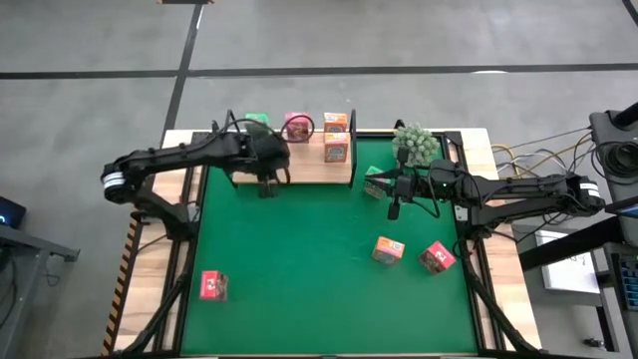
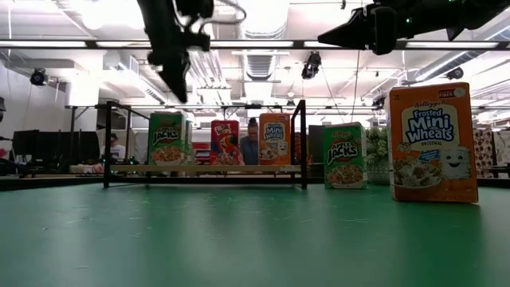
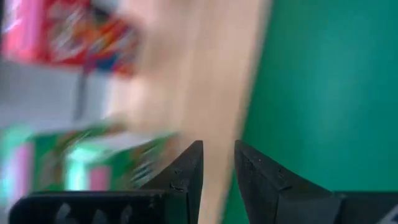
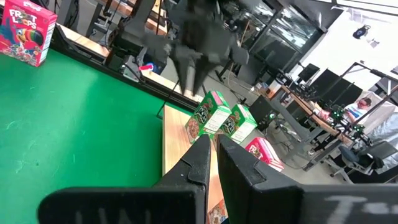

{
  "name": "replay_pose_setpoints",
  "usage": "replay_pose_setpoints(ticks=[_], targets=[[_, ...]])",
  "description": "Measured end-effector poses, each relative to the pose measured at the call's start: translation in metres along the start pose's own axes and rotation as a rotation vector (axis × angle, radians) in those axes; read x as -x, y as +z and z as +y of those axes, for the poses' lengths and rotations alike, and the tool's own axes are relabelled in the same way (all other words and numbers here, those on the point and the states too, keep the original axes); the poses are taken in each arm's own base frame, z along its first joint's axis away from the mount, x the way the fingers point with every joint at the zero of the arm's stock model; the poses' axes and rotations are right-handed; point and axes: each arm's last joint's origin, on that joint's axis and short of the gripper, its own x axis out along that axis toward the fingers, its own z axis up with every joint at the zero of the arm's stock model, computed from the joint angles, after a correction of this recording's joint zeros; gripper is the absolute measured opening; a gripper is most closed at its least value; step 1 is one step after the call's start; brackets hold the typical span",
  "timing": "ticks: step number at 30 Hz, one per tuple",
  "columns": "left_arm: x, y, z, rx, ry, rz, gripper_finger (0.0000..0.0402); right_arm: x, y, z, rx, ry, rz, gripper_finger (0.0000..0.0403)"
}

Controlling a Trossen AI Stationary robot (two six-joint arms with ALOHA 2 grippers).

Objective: Stack cereal on shelf
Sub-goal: Put the bottom green cereal box aligned with the other green cereal box on the shelf

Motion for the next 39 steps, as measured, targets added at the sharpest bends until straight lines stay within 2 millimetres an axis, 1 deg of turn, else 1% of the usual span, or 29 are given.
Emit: replay_pose_setpoints(ticks=[2,4,7,9,12,16,19,25,30,39], targets=[[0.008,0.001,-0.007,0.014,-0.026,-0.086,0.0070,0.000,0.000,0.000,0.000,0.000,0.001,0.0018],[0.013,-0.006,-0.014,0.031,-0.010,-0.125,0.0057,0.000,0.000,0.000,0.000,0.001,0.001,0.0018],[0.015,-0.020,-0.023,0.079,0.103,-0.154,0.0031,0.000,0.000,0.000,0.000,0.002,0.003,0.0018],[0.012,-0.034,-0.028,0.122,0.202,-0.136,0.0012,0.000,0.000,0.000,0.000,0.002,0.003,0.0018],[0.000,-0.051,-0.034,0.190,0.319,-0.140,0.0003,0.000,0.000,0.000,0.000,0.002,0.003,0.0018],[-0.018,-0.064,-0.041,0.203,0.346,-0.183,0.0001,0.000,0.000,0.000,0.000,0.001,0.002,0.0018],[-0.031,-0.068,-0.041,0.203,0.358,-0.209,0.0000,0.000,0.000,0.000,0.000,0.001,0.002,0.0018],[-0.051,-0.069,-0.041,0.250,0.375,-0.236,0.0000,0.000,0.000,0.000,0.000,0.001,0.001,0.0018],[-0.066,-0.075,-0.037,0.242,0.392,-0.174,0.0000,0.000,0.000,0.000,0.004,0.000,0.001,0.0018],[-0.080,-0.078,-0.020,0.264,0.433,-0.120,0.0000,0.000,0.000,0.000,0.004,0.001,0.001,0.0018]])
